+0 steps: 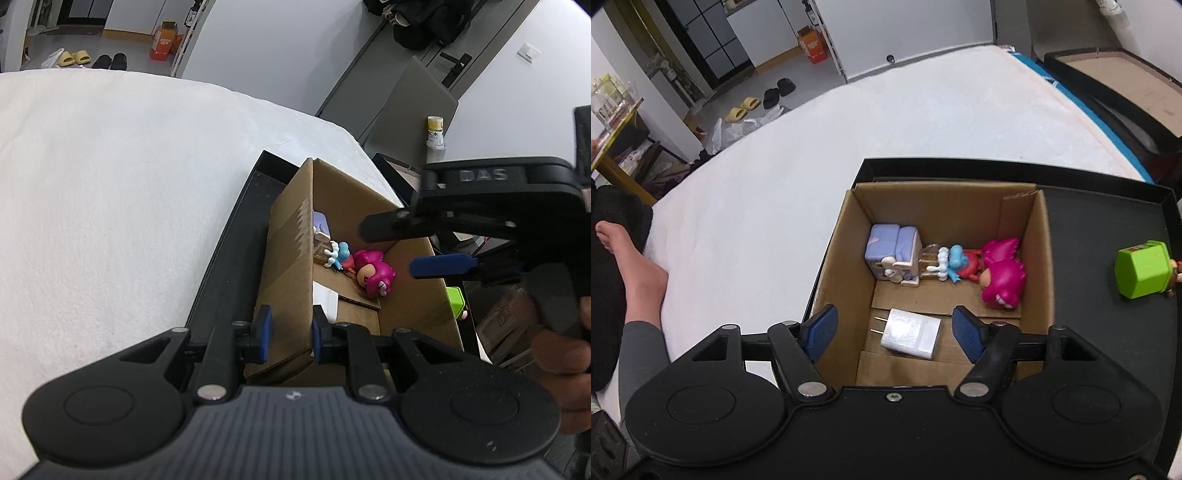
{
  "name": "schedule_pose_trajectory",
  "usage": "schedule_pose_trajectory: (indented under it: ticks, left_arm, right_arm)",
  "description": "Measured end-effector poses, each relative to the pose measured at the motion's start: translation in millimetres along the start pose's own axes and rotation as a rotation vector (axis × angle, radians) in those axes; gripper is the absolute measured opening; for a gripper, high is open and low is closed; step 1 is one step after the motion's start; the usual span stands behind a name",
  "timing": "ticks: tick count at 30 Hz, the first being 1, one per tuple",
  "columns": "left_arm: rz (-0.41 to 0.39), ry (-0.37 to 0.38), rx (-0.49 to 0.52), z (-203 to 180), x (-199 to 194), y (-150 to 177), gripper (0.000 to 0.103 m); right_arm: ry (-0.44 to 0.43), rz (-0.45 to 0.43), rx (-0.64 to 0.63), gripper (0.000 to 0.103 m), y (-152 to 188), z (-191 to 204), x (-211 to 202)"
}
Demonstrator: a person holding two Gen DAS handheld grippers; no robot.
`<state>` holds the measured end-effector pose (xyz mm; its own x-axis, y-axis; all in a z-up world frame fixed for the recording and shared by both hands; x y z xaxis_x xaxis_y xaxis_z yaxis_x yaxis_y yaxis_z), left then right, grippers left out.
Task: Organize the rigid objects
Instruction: 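Open the right gripper to release the charger and withdraw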
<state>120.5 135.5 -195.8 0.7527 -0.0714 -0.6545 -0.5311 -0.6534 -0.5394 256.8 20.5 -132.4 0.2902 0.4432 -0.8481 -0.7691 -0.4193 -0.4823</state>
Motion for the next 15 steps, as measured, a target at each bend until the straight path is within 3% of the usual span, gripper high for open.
schedule_pose_trajectory:
  ticks: [15]
  left_arm:
    - [-0.006, -0.013, 0.010, -3, -2, 1, 0.020]
  right_arm:
    - [0.063, -0.083, 0.020, 0.089, 3, -45, -40]
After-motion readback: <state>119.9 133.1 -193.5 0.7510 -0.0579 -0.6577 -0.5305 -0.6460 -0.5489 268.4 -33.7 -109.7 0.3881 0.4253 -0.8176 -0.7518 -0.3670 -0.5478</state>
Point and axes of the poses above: each gripper's, at about its wrist camera, not at the fingertips, and x roughly the way its jaws point, z to its left, y to its underside, the point moved 4 cm from there along x, roughly the way its jaws point, and after that the axes turned 6 degrees about -x, right-handed, at the moved point
